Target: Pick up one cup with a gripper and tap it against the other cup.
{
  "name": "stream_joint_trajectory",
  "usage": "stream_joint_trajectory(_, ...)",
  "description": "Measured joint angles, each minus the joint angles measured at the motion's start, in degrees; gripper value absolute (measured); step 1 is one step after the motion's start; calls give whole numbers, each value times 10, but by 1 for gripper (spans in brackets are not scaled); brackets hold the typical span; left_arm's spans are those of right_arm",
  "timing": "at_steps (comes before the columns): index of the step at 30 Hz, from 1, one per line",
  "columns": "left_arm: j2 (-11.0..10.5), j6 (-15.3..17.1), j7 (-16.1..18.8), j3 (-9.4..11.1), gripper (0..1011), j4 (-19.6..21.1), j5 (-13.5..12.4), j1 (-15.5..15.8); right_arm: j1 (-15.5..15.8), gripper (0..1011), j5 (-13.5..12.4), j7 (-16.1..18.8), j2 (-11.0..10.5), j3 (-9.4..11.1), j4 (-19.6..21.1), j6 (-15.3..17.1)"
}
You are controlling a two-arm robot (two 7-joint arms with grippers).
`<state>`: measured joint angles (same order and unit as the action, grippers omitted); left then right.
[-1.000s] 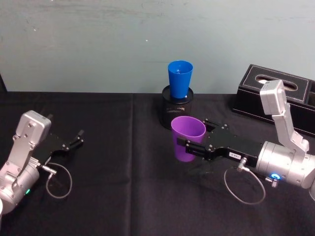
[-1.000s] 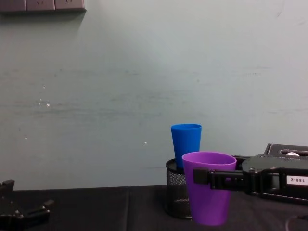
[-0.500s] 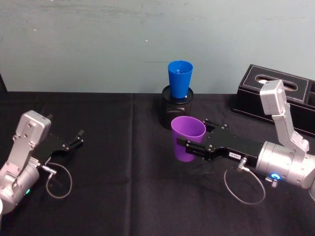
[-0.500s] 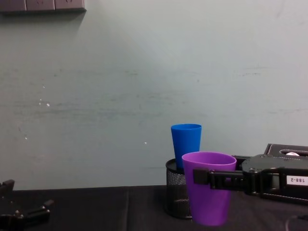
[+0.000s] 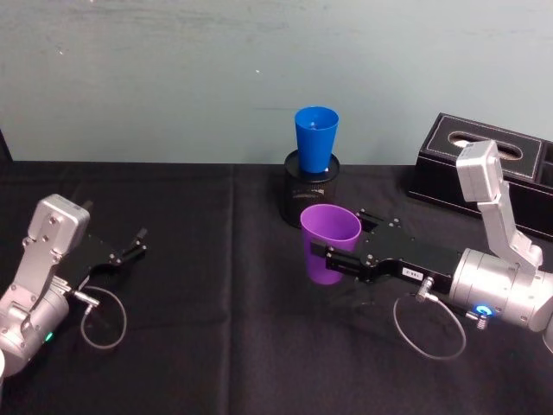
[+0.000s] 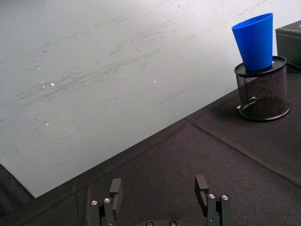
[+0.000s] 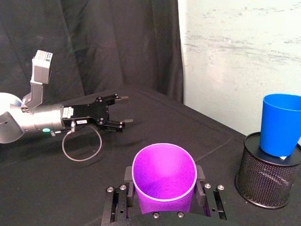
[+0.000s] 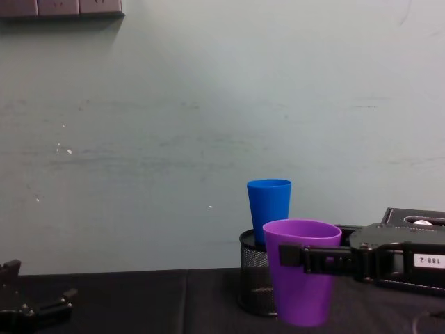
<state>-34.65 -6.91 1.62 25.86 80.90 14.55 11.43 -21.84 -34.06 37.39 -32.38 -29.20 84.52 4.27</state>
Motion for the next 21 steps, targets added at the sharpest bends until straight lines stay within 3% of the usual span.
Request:
stream_joint_trajectory(9,0,0,0,0,1011,0,0,0,0,732,1,0,0,-2,-1,-2)
stream_joint_trajectory(21,0,0,0,0,1011,0,0,0,2,732,17,10,11,-16,-34,-39)
